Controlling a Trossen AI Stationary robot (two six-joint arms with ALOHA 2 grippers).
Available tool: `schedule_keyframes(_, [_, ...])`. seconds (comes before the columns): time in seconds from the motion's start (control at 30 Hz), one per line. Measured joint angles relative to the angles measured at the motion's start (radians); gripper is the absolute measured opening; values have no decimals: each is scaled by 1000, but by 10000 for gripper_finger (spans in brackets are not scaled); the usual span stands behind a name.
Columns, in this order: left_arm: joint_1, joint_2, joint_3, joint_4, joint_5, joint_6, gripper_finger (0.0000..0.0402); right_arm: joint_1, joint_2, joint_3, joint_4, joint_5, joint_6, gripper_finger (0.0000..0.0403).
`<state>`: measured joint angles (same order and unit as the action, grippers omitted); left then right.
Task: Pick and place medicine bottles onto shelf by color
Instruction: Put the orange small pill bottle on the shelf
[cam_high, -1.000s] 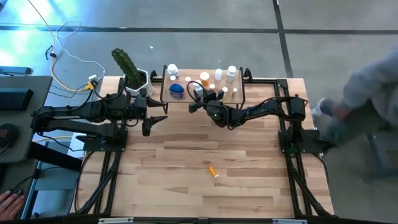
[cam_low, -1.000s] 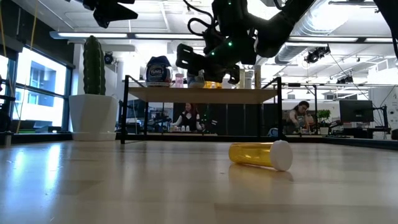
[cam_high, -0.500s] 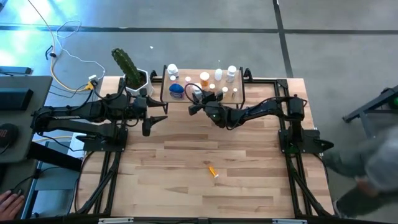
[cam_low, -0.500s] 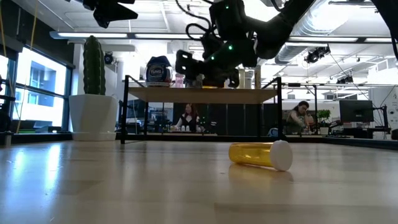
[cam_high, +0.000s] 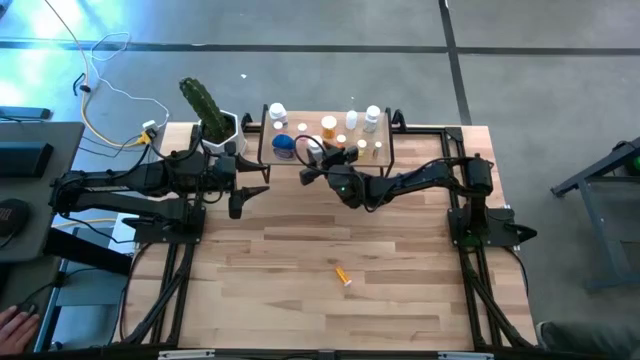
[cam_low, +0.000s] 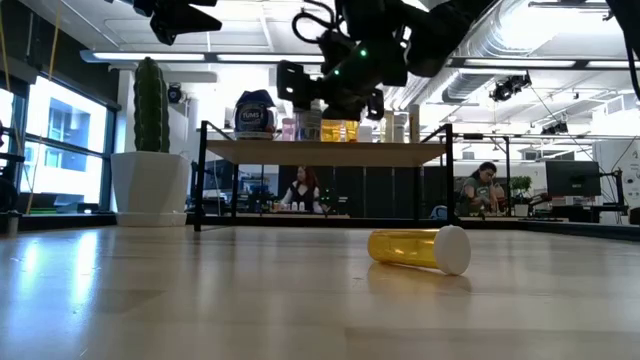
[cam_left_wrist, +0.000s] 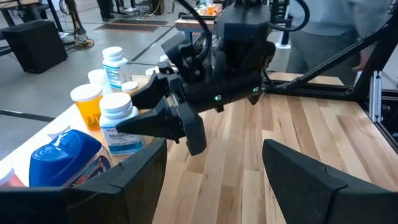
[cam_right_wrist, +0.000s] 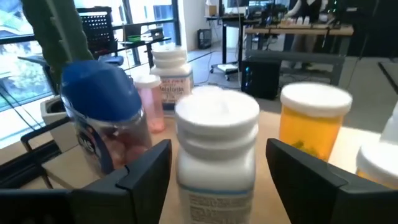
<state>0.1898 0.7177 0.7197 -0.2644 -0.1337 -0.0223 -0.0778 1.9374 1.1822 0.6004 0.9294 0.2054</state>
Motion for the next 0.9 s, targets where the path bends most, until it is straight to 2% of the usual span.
schedule_keyframes(0.47, [0, 0, 0, 0, 1, 0, 252, 44, -2, 107, -15, 111, -160, 252])
schedule_keyframes(0.7, [0, 0, 0, -4, 2, 24, 252, 84, -2, 183, -20, 121, -211, 252])
schedule_keyframes(0.9, [0, -14, 0, -40, 2, 61, 252, 144, -4, 293, -200, 120, -203, 252])
